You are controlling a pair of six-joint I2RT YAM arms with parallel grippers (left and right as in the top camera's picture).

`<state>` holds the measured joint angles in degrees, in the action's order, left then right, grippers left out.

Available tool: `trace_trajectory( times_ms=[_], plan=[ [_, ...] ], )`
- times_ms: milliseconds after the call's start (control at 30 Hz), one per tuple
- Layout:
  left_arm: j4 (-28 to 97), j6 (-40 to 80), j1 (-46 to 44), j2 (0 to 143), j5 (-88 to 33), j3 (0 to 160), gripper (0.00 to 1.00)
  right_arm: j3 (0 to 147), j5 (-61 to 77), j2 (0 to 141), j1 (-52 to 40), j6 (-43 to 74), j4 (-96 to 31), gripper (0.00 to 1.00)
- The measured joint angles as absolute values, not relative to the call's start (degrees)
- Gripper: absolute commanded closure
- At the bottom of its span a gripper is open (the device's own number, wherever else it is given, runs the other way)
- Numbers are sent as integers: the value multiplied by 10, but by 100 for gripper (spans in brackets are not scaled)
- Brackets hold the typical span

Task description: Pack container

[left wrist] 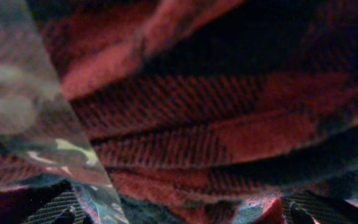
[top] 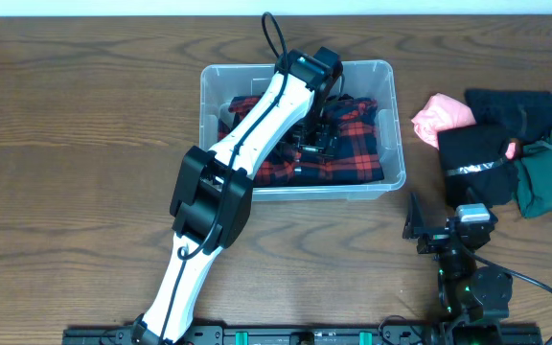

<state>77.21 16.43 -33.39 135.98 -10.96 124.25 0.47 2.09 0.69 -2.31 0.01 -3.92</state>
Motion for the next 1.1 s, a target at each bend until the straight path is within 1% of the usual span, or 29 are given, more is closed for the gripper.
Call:
trace_trajectory(
  times_ms=[467,633,767,867,1100],
  plan=[
    [777,166,-334,1359,-110,1250,2,5,21,7,-23,0,-39,1],
    [773,168,-333,1337,-105,1256,2,5,21,7,-23,0,-39,1],
    [767,168,-326,1282,-89,1258,2,5,21,7,-23,0,-39,1],
    [776,167,-313,1215,-74,1259,2,5,21,7,-23,0,-39,1],
    [851,165,-246,1042,-20,1273,2,5,21,7,-23,0,-39,1]
  ],
)
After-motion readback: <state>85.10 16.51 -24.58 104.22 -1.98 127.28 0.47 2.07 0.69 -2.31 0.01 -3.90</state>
